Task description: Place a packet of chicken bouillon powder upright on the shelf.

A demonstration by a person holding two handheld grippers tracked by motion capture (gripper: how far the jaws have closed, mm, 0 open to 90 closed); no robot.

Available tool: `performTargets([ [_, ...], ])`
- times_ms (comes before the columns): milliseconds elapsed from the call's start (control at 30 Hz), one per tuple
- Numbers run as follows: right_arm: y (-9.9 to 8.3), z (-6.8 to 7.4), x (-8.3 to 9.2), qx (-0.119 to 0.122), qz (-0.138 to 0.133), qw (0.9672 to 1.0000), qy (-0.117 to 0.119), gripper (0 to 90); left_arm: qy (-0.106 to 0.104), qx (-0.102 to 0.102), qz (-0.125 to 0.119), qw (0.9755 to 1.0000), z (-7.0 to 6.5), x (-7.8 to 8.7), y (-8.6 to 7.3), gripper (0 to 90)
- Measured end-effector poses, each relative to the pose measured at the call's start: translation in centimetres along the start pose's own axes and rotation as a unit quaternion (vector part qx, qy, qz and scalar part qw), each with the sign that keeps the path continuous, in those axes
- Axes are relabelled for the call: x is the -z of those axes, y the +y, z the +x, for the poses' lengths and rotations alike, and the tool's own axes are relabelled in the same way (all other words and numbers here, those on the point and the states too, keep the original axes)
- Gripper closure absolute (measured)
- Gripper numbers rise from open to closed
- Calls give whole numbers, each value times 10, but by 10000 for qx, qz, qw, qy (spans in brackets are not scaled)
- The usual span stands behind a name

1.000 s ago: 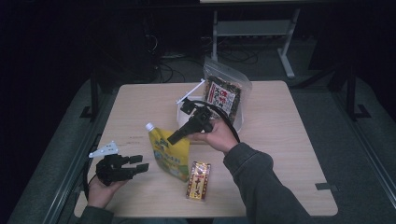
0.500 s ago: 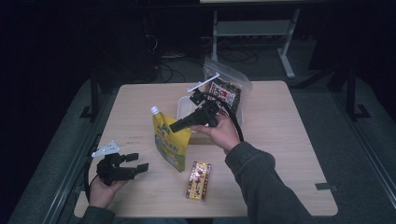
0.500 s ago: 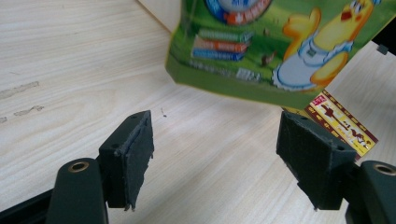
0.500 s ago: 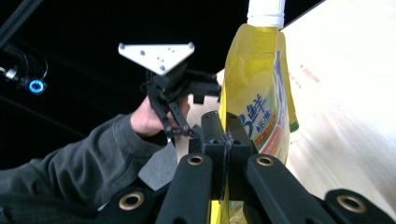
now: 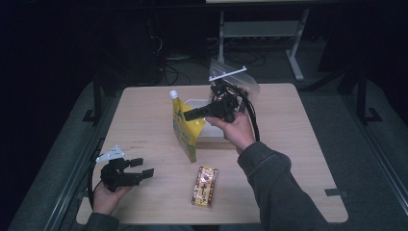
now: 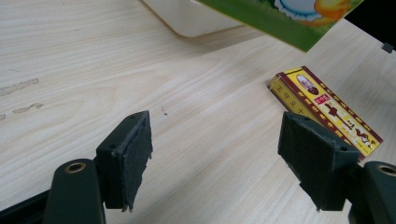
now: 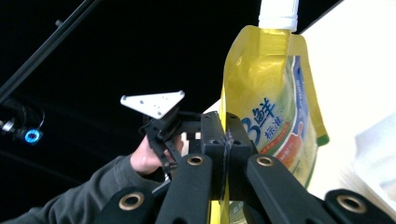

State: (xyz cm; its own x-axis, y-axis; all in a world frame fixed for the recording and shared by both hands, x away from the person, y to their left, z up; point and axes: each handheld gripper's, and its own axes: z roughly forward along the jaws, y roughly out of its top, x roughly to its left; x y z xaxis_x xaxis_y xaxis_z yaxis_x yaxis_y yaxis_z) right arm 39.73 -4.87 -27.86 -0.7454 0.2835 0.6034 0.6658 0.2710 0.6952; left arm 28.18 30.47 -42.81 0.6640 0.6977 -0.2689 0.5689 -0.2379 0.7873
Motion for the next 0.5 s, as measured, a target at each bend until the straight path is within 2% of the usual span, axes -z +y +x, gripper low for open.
performTargets([
  [267,8,-2,17,-88,-220,9995,-205,896,-23,82,16,10000,4,0,-3,255],
  [500,15,-3,30,-128,-528,9976,-425,896,-24,72,60,10000,3,-2,-4,254],
])
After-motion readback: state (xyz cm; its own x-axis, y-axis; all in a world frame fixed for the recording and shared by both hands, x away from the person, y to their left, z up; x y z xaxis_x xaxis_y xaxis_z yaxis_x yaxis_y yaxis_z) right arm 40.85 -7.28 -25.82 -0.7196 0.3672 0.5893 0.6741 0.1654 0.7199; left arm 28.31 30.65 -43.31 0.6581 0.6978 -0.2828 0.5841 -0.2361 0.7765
